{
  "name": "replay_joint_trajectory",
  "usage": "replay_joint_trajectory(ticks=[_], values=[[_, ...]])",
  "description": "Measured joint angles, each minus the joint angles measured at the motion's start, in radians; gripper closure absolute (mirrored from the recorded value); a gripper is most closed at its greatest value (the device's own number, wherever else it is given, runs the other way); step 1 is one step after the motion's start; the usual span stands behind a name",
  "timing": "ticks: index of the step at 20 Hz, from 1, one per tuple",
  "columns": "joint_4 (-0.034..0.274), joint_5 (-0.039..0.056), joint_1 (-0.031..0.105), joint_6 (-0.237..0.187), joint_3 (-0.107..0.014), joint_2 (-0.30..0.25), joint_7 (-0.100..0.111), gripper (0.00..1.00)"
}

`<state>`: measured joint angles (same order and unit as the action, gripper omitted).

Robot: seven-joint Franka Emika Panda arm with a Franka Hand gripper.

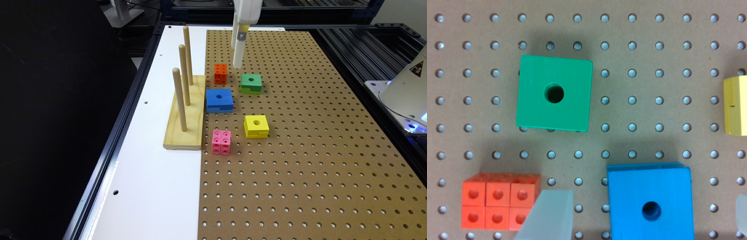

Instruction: Pick up blue block.

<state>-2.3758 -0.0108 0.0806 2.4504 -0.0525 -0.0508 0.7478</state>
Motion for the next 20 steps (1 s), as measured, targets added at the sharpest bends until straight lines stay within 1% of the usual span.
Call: replay_joint_trajectory(ticks=[3,8,12,14,17,20], values=[[0.001,0.0000,0.000,0.001,0.000,-0.002,0.000,0.00],[0.000,0.0000,0.000,0.010,-0.001,-0.024,0.000,0.00],[-0.003,0.0000,-0.001,0.013,-0.002,-0.029,0.000,0.00],[-0.005,0.0000,-0.001,0.029,-0.002,-0.049,0.000,0.00],[-0.005,0.0000,-0.001,0.073,-0.002,-0.091,0.000,0.00],[-0.004,0.0000,-0.001,0.090,-0.002,-0.106,0.000,0.00]])
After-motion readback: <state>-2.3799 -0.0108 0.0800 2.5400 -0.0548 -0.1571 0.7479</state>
